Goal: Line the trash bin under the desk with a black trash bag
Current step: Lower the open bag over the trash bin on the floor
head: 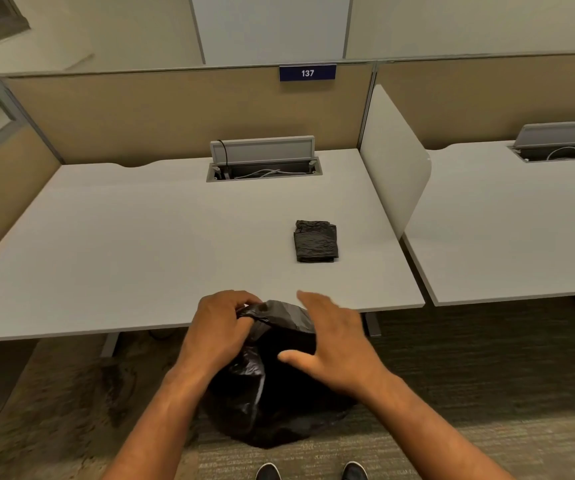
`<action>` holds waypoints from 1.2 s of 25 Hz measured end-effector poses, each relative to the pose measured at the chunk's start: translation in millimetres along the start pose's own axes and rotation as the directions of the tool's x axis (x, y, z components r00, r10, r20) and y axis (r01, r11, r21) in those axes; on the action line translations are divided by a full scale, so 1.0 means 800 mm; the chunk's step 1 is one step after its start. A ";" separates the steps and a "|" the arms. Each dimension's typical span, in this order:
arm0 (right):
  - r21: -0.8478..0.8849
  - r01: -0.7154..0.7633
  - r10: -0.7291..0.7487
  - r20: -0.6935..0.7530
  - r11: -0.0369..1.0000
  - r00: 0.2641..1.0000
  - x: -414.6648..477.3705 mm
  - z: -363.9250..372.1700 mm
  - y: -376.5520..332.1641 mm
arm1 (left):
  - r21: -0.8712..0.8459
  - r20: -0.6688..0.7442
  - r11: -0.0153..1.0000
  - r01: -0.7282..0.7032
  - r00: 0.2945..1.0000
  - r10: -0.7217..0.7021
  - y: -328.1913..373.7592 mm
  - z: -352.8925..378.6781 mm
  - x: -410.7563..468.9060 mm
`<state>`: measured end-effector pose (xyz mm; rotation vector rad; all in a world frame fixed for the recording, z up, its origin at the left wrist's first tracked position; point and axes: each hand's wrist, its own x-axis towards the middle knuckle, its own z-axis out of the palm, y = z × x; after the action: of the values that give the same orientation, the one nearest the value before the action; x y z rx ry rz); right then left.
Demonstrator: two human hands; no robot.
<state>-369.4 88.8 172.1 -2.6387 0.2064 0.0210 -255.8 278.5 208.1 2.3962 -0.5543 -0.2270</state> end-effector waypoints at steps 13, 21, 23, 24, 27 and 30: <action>0.251 -0.387 0.430 -0.147 0.887 0.891 -0.037 0.071 0.048 | 0.360 0.147 0.914 0.190 0.955 -0.256 -0.111 0.014 -0.029; 0.462 -0.605 0.737 -0.182 0.649 0.651 -0.059 0.149 0.113 | 0.170 0.118 0.900 0.402 0.898 -0.424 -0.166 0.118 -0.040; 0.511 -0.635 0.791 -0.165 0.580 0.590 -0.054 0.174 0.138 | 0.112 0.159 0.881 0.460 0.867 -0.472 -0.177 0.160 -0.029; 0.539 -0.641 0.813 -0.156 0.547 0.562 -0.049 0.187 0.151 | 0.045 0.181 0.866 0.499 0.848 -0.498 -0.183 0.182 -0.020; 0.626 -0.631 0.863 -0.142 0.458 0.485 -0.022 0.225 0.193 | -0.129 0.198 0.797 0.590 0.803 -0.562 -0.198 0.252 0.009; 0.707 -0.571 0.883 -0.167 0.417 0.439 0.005 0.254 0.237 | -0.228 0.146 0.789 0.571 0.821 -0.552 -0.208 0.308 0.037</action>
<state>-389.3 19.7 -96.4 -1.6505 1.4067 -0.4069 -248.1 241.1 -88.4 2.2324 0.1812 -0.6088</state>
